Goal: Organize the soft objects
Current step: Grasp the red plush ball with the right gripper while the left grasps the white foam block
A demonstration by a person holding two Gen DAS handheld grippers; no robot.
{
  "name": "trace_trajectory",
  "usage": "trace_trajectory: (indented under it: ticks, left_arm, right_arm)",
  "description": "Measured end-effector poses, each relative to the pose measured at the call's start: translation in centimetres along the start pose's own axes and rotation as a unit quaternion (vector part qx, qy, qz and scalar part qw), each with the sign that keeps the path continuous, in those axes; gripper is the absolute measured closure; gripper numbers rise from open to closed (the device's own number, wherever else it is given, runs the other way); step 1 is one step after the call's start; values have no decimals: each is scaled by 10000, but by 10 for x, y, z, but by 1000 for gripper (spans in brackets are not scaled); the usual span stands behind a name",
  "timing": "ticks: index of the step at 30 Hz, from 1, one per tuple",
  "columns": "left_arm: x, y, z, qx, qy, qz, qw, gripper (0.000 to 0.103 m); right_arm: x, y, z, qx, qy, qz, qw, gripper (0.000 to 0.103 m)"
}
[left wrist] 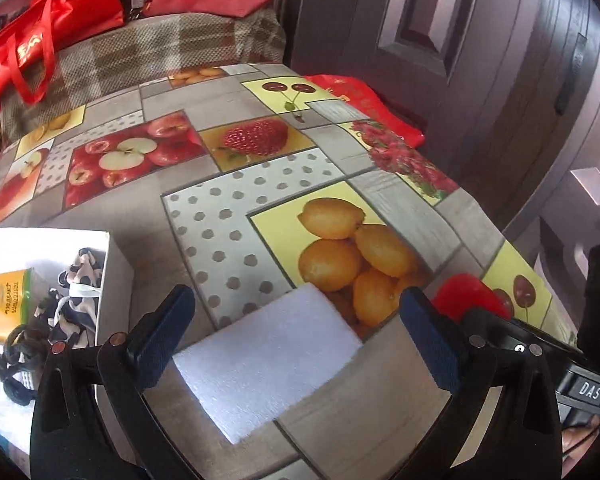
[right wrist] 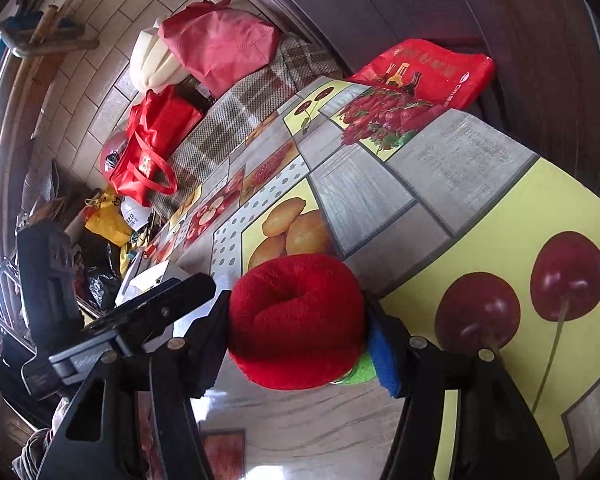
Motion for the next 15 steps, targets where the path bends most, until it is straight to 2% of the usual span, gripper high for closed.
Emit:
trace_trajectory:
  ticks: [3,8,15]
  left_arm:
    - [9,6,2,-31,0,135,9999,1]
    - [15,-11,-5,584,222,128,9980,1]
    - [-3,-34,-42,1196,573,-84,9911,1]
  right_arm:
    - [-2,-2,-1,105,-55,31,9999,41]
    - [-4,-6,1,211,-119,50,9997,41]
    - [-5,-9,2,272,-120,106,9995,41]
Point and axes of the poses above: each gripper's, at about its wrist camera, not at the fingertips, and x roughly the way its jaws point, y to its left, z to its top, the point moved 1 cm from there along x, roughly the way its jaws point, and after that the axes turned 3 degrees about z, right-handed, at the moved point
